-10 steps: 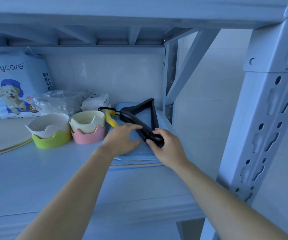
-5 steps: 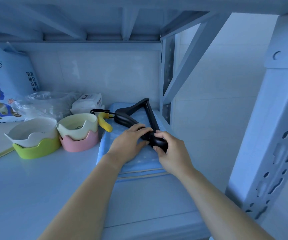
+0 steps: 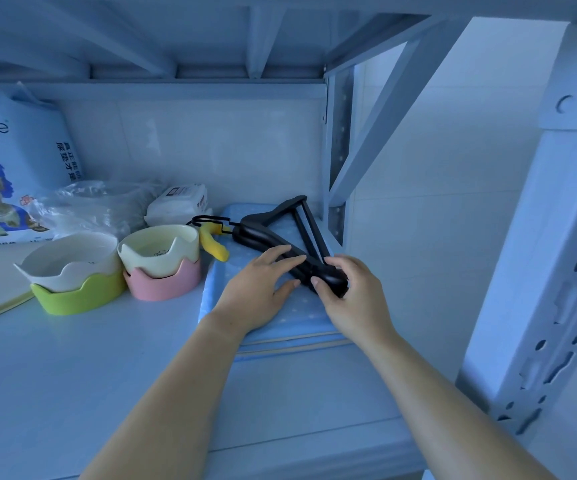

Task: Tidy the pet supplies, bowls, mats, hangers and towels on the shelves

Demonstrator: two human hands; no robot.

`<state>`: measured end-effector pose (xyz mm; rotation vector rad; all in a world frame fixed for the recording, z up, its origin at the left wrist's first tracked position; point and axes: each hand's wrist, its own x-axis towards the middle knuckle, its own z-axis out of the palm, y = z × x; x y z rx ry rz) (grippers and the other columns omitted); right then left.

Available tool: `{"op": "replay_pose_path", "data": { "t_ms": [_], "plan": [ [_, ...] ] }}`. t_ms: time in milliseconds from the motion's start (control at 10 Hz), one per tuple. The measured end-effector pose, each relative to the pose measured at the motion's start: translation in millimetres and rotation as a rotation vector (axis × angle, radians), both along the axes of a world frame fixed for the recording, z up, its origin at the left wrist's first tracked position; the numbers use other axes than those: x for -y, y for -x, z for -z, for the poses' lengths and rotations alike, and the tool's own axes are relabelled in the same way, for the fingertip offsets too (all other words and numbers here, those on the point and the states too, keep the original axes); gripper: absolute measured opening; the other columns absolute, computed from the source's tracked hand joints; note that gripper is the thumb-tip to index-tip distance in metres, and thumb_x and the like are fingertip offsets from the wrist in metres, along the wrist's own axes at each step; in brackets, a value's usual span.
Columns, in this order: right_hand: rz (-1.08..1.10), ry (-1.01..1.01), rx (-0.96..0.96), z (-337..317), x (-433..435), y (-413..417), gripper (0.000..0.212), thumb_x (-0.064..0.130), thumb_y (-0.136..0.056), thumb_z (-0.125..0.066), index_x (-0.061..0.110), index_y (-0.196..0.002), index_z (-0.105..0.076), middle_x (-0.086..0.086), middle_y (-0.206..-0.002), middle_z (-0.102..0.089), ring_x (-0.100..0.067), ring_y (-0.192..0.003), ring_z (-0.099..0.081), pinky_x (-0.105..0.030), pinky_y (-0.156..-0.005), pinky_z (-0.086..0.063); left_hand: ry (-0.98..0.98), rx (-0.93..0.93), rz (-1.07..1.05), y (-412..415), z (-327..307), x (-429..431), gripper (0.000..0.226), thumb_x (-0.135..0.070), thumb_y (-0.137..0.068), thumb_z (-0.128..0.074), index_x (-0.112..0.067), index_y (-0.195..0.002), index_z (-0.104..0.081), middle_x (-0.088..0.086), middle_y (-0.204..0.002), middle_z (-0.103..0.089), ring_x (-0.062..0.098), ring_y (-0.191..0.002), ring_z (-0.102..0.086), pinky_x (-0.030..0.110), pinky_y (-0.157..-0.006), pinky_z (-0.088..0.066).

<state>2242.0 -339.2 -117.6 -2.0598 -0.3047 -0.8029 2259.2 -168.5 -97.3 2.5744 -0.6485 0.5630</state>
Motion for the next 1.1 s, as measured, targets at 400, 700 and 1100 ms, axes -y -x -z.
{"op": "replay_pose_path", "data": {
  "t_ms": [400, 700, 1100],
  "plan": [
    [0.015, 0.028, -0.015, -1, 0, 3, 0.040, 0.017, -0.074, -0.075, 0.012, -0.110, -0.060, 0.004, -0.106, -0.059, -0.002, -0.087, -0.052, 0.005, -0.074, -0.031, 0.015, 0.007, -0.002, -5, 3, 0, 0.051, -0.039, -0.092, -0.051, -0.039, -0.140, -0.033, -0.014, -0.147, -0.030, 0.007, -0.132, -0.032, 0.022, -0.098, -0.035],
    [0.018, 0.066, -0.037, 1, -2, -2, 0.036, 0.014, -0.079, -0.070, 0.011, -0.114, -0.060, 0.002, -0.113, -0.060, -0.005, -0.091, -0.054, 0.005, -0.075, -0.030, 0.042, -0.020, 0.019, -5, 3, 0, 0.050, -0.034, -0.092, -0.053, -0.033, -0.139, -0.038, -0.012, -0.140, -0.041, 0.006, -0.127, -0.039, 0.021, -0.099, -0.037],
    [-0.003, 0.313, -0.021, -18, 5, 20, 0.053, 0.026, -0.087, -0.063, 0.009, -0.134, -0.045, -0.002, -0.142, -0.040, -0.015, -0.125, -0.043, -0.011, -0.095, -0.027, -0.028, -0.030, -0.134, 34, -17, -15, 0.044, -0.045, -0.092, -0.047, -0.032, -0.135, -0.044, -0.009, -0.139, -0.044, 0.011, -0.125, -0.043, 0.031, -0.099, -0.041]
  ]
}}
